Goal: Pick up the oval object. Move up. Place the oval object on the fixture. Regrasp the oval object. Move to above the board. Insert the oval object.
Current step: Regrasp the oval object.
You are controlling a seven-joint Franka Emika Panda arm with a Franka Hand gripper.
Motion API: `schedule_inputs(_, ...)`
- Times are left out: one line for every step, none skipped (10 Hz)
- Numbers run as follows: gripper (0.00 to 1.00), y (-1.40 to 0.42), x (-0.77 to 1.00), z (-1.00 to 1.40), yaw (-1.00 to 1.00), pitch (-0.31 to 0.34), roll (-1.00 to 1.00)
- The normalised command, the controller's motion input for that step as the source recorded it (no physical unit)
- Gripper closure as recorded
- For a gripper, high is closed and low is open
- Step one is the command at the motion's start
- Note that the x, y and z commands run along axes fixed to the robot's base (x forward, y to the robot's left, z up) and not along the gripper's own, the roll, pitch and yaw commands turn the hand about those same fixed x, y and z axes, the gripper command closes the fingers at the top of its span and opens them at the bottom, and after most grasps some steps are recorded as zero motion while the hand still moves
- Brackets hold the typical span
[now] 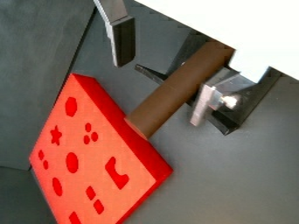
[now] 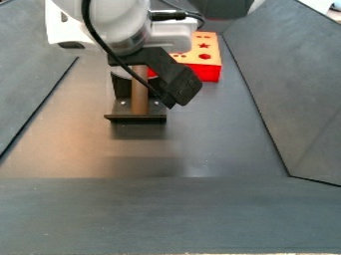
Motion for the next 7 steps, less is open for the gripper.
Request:
schedule_inputs(0.0,0.0,0.0,1.0,-0.02,-0.015,-0.02)
schedule_inputs(0.0,0.01,0.0,1.0,-0.02,-0.013,-0.01)
schedule_inputs(0.0,0.01,-0.01,1.0,-0.01,-0.007,0.0)
schedule_inputs(0.0,0.01,-0.02,1.0,0.0,0.007,0.01)
schedule_inputs(0.0,0.01,-0.04,1.0,0.01,0.02,0.03)
schedule_inputs(0.0,0.01,-0.04,0.85,0.01,0.027,0.04)
schedule_inputs(0.0,0.01,-0.04,0.66,0.01,0.032,0.04)
